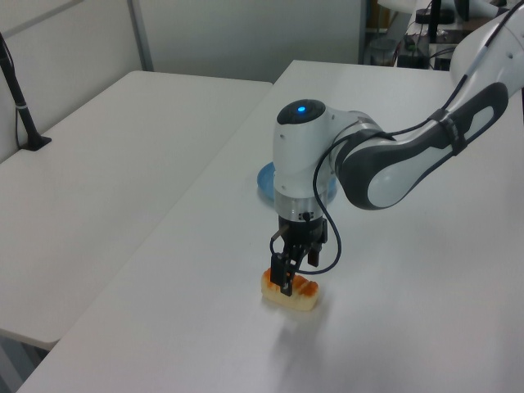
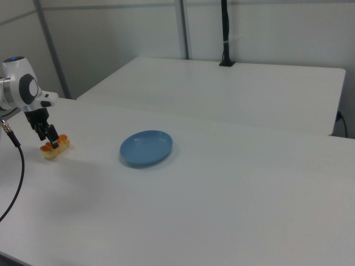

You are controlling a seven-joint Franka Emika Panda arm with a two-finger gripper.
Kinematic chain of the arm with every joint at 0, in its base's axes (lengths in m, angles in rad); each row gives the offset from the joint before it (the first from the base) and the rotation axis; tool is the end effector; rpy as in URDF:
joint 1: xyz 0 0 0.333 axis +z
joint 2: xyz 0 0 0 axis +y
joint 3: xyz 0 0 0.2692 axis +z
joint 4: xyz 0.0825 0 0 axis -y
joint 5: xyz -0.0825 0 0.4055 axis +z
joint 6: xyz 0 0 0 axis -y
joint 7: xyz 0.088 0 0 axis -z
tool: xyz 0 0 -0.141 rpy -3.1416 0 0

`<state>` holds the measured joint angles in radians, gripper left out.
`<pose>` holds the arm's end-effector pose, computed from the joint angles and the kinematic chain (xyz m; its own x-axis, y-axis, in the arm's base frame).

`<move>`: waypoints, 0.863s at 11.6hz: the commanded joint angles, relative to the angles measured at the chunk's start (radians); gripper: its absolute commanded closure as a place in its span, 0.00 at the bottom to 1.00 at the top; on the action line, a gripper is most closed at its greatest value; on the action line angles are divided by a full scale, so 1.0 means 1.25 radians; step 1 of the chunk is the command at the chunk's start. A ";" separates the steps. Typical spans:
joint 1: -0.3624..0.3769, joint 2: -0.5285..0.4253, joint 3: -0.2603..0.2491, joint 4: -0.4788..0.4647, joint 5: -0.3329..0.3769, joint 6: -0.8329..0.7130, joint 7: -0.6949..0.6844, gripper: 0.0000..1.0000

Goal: Put the bread on a plate
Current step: 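Close the gripper on the glazed bread roll and lift it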

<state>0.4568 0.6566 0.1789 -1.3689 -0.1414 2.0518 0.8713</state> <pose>0.5991 0.4044 0.2588 0.9771 -0.2095 0.0381 -0.2090 -0.9778 -0.0160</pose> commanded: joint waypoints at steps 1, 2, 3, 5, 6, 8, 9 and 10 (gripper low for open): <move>0.021 0.012 -0.013 0.026 -0.017 -0.012 0.043 0.01; 0.024 0.016 -0.011 0.027 -0.017 -0.012 0.044 0.01; 0.031 0.020 -0.011 0.026 -0.023 -0.012 0.044 0.02; 0.033 0.032 -0.011 0.025 -0.043 -0.012 0.054 0.02; 0.035 0.038 -0.011 0.025 -0.045 -0.012 0.055 0.02; 0.037 0.040 -0.011 0.024 -0.055 -0.012 0.054 0.01; 0.037 0.040 -0.011 0.023 -0.056 -0.013 0.054 0.04; 0.038 0.040 -0.011 0.021 -0.064 -0.013 0.054 0.17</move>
<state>0.4855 0.7020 0.1790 -1.3601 -0.1900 2.0518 0.9145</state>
